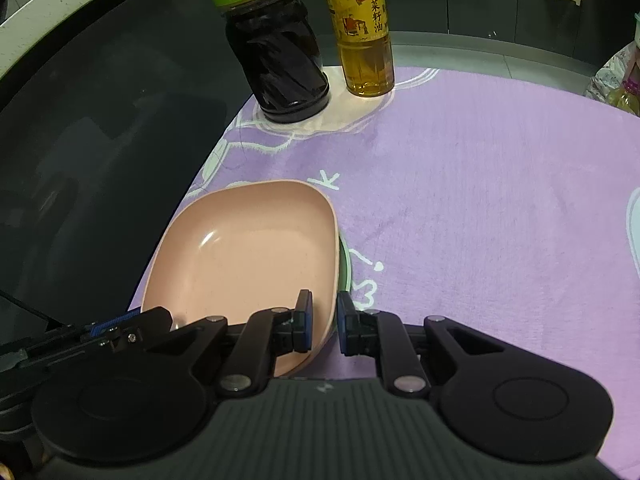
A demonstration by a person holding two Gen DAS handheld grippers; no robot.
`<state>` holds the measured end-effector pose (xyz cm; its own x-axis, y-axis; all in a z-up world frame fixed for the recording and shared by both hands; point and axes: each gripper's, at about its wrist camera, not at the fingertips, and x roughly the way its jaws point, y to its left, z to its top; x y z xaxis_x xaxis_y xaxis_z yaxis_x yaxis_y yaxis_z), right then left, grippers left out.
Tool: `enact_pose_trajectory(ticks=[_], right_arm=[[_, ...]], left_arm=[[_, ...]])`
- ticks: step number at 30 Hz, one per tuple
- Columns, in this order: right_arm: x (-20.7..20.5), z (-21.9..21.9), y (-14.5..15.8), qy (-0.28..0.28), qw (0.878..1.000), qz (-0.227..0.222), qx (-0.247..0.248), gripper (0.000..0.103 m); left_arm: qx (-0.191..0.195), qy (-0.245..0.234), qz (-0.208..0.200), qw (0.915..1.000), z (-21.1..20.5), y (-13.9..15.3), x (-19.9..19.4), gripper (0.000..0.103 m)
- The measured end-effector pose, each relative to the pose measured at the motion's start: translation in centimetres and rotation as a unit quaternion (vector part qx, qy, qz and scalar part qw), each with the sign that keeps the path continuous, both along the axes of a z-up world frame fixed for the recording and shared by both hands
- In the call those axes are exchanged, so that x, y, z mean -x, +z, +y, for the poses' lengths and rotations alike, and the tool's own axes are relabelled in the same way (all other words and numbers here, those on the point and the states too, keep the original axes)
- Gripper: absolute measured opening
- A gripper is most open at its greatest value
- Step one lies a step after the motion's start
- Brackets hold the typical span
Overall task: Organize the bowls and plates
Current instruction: 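Open the right gripper and withdraw from the pink dish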
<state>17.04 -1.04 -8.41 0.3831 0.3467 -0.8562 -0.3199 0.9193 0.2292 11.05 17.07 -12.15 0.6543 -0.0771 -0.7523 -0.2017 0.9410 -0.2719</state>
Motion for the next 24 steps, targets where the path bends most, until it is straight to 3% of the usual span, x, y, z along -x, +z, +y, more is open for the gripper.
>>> enact_pose_trajectory(ticks=[10,24], right_arm=[[0.2,0.1,0.3,0.000,1.000,-0.003,0.001,0.014],[0.7,-1.2,1.8,-0.002,1.000,-0.012,-0.008,0.014]], left_arm=[[0.028,0.008,-0.001,0.9996,0.7,0.7,0.5,0.014],[0.000,0.016,-0.026,0.9995,-0.3,2.5,1.7,0.015]])
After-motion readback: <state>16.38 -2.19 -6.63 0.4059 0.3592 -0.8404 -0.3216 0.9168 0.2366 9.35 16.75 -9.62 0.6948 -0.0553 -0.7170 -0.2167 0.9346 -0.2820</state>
